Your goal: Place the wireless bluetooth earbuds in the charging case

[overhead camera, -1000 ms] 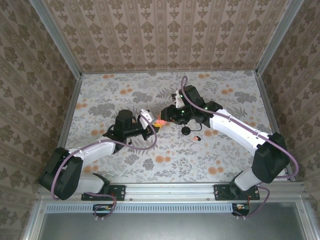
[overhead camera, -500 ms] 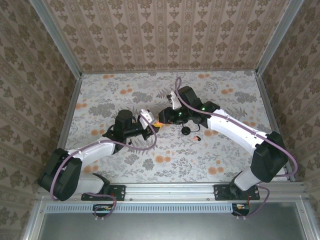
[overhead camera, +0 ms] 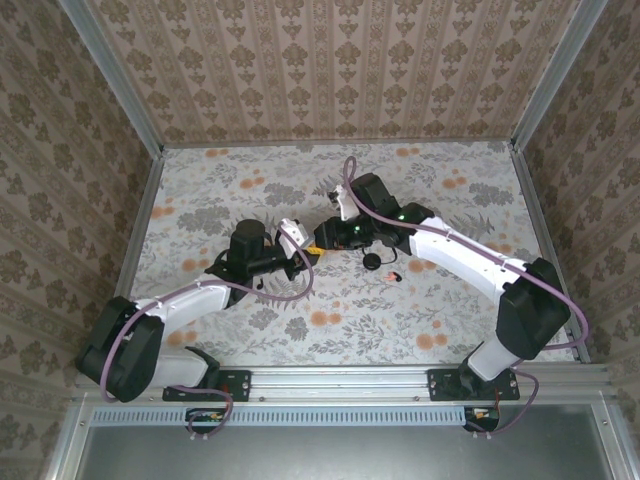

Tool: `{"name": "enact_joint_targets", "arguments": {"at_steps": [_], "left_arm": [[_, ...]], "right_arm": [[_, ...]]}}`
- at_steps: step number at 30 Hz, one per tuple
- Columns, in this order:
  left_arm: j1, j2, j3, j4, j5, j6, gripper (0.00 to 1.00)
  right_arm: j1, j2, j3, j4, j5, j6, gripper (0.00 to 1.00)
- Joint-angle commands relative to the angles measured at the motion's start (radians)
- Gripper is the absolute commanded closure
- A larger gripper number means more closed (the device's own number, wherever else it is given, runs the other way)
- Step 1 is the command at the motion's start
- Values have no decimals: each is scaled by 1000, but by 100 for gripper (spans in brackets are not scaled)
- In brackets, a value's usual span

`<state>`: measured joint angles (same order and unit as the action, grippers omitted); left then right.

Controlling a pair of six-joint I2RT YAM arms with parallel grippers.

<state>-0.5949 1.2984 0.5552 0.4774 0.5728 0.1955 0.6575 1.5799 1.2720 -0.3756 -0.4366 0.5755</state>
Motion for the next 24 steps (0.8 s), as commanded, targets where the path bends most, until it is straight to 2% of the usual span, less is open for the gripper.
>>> {"name": "enact_joint_targets", "arguments": {"at_steps": [1,8,17,24], "left_arm": [[-3,-25,14,37,28,5,85],[-4,-31,13,38,28,2,85],[-6,-36,5,44,-29,-4,85],[-8,-39,-8,81,-69,-28,85]], "right_arm": [[8,23,28,26,-25,-8,68],[13,35,35,31,-13,8,72],[36,-3,-13,73,87,104,79],[44,-66,-134,232,177,254,82]]}}
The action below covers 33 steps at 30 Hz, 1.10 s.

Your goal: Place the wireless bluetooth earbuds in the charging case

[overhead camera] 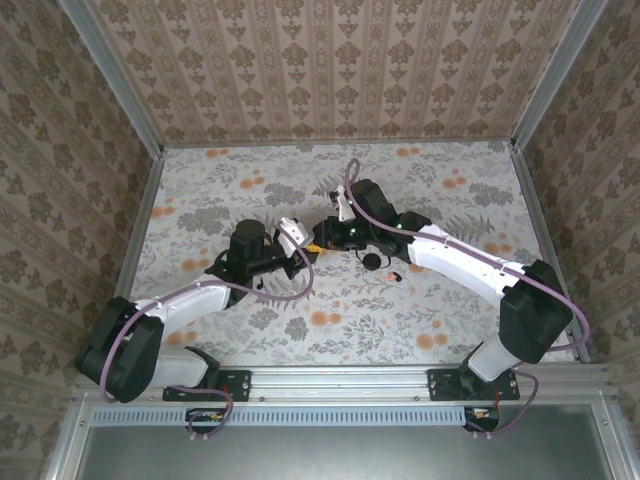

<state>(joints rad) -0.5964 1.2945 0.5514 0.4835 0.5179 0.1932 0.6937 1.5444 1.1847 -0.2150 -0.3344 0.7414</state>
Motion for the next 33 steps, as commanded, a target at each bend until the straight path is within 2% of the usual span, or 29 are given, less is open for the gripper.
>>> {"name": "enact_joint_targets", "arguments": {"at_steps": [1,7,15,20,33], "left_arm": [[-6,-36,-5,82,-18,-28,85],[-17,-36,-11,105,-52,-35,85],[-29,-45,-21,125,-113,-33,85],[-41,-54,-27,142,-144,-26,86],[-72,-78,-50,172,-232,-10,85]], "right_arm": [[12,-35,-63,95,90,108,82],[39,-61,-142,219,178,227,82],[84,-102,-211,268,334,355,83],[102,-100,-256,334,380,447,83],[163,-106,-307,407,537,567,83]]}}
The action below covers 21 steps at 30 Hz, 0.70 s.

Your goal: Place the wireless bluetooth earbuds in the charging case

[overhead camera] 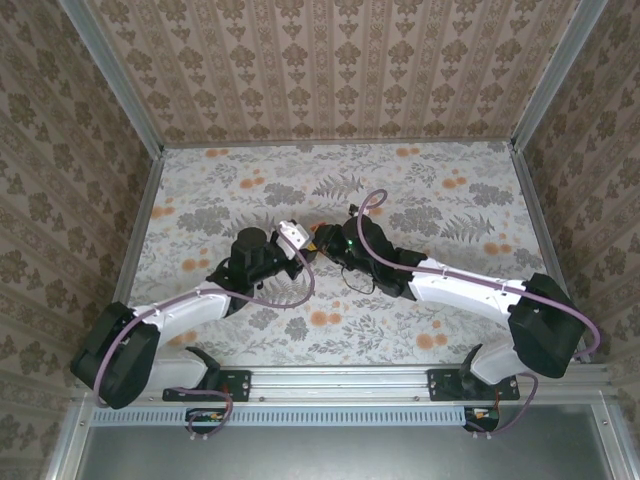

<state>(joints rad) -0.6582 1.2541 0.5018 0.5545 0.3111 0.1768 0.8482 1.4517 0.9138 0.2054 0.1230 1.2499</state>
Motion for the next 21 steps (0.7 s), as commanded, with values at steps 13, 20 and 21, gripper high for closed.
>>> {"name": "enact_joint_targets", "arguments": {"at_steps": [13,20,21], "left_arm": [[-21,-42,-3,114,-61,14,85],[-17,-39,-8,113,-41,0,85],[-15,-39,-7,114,-33,-5,85]], "right_arm": [[29,26,-17,-14,68,93,82],[18,-8,-59,39,30,14,82],[15,-13,-62,40,22,-1,82]]}}
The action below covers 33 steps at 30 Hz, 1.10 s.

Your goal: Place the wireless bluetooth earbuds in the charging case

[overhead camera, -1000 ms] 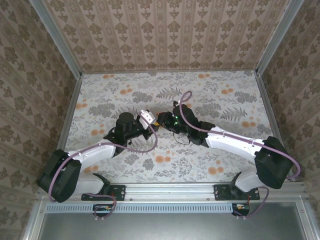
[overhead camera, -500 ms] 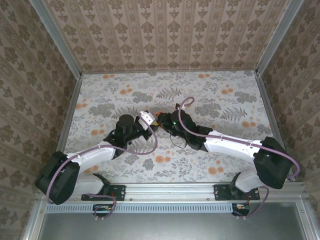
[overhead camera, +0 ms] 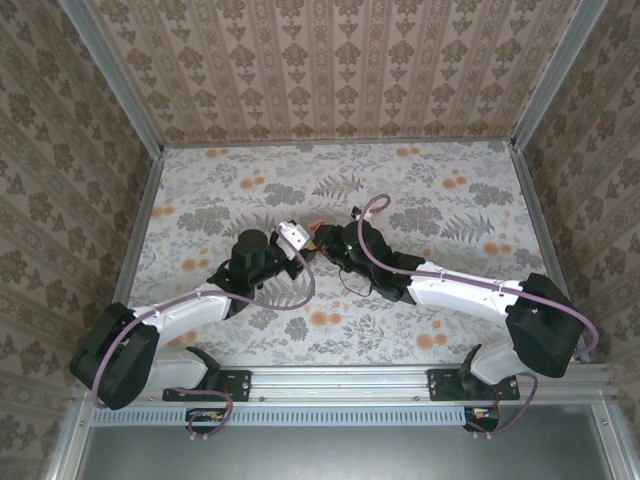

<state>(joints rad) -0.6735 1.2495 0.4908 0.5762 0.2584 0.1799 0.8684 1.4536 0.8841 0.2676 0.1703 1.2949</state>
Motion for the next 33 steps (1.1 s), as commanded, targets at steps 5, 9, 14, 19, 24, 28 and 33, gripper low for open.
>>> {"name": "enact_joint_targets", "arguments": {"at_steps": [5,9,14,19,24,28,33], "left_arm": [[25,-32,13,77,128,-45,86],[55,-29,26,69,244,-82,86],[84,-33,56,40,401,-119,86],[101,-35,93,2,527,-147,85],[106,-32,131,-37,615,-164,85],[107,-18,163,-62,678,-177,85],[107,-9,194,-100,739,-179,85]], "right_arm": [[-35,-44,-42,-30,-99,-150,82],[-76,-52,-23,-45,-226,-281,81],[-127,-55,-2,-91,-388,-460,82],[-180,-106,22,-179,-513,-612,82],[-224,-121,43,-245,-609,-727,81],[-235,-105,94,-336,-655,-839,81],[-239,-77,161,-448,-694,-972,81]]}}
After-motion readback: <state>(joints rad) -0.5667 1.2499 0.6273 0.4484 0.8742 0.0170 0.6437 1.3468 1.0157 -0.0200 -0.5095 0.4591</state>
